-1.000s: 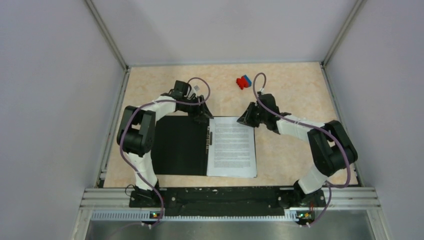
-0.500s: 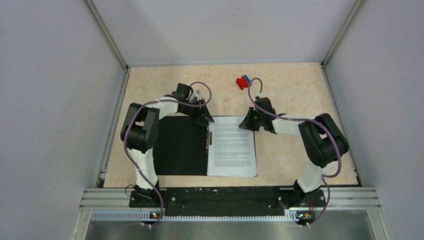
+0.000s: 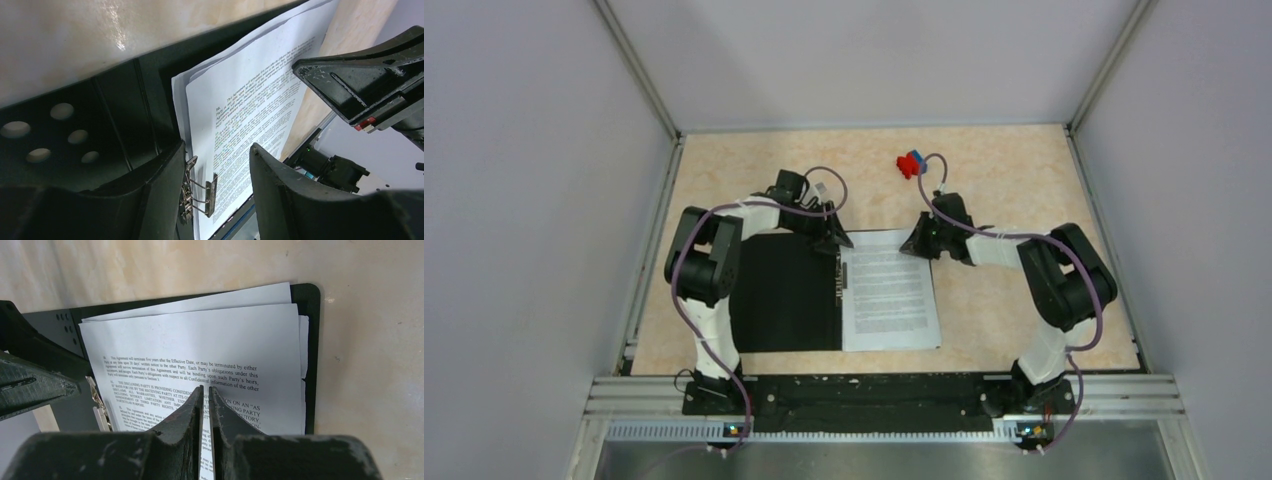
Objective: Put the files into the folder
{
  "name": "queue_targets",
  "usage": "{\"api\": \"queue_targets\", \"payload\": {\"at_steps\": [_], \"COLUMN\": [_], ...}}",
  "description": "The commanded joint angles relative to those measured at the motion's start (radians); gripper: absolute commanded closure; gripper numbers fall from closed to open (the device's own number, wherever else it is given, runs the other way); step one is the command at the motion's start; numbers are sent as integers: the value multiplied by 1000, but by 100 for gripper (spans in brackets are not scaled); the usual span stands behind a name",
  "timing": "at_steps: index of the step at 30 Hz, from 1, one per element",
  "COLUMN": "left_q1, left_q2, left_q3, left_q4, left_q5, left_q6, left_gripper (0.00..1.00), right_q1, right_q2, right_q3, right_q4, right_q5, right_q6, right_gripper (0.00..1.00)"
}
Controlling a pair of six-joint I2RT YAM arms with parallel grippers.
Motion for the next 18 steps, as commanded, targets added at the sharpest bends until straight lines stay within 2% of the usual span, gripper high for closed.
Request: {"api": "queue_targets", "payload": {"at_steps": [1, 18], "left_q1": [-7, -25], "left_q2": [-75, -148], "left_q3": [-23, -43], "left_q4": [39, 33], "left_q5": [35, 24], "left_q6": [-2, -14], "left_gripper": [45, 45], "right_q1": [-6, -6], "right_q2": [44, -1], "right_q3": [9, -6], "right_q4": [-41, -43], "right_q5": [56, 103], "right_q6": [-27, 31], "right_gripper": [90, 91]}}
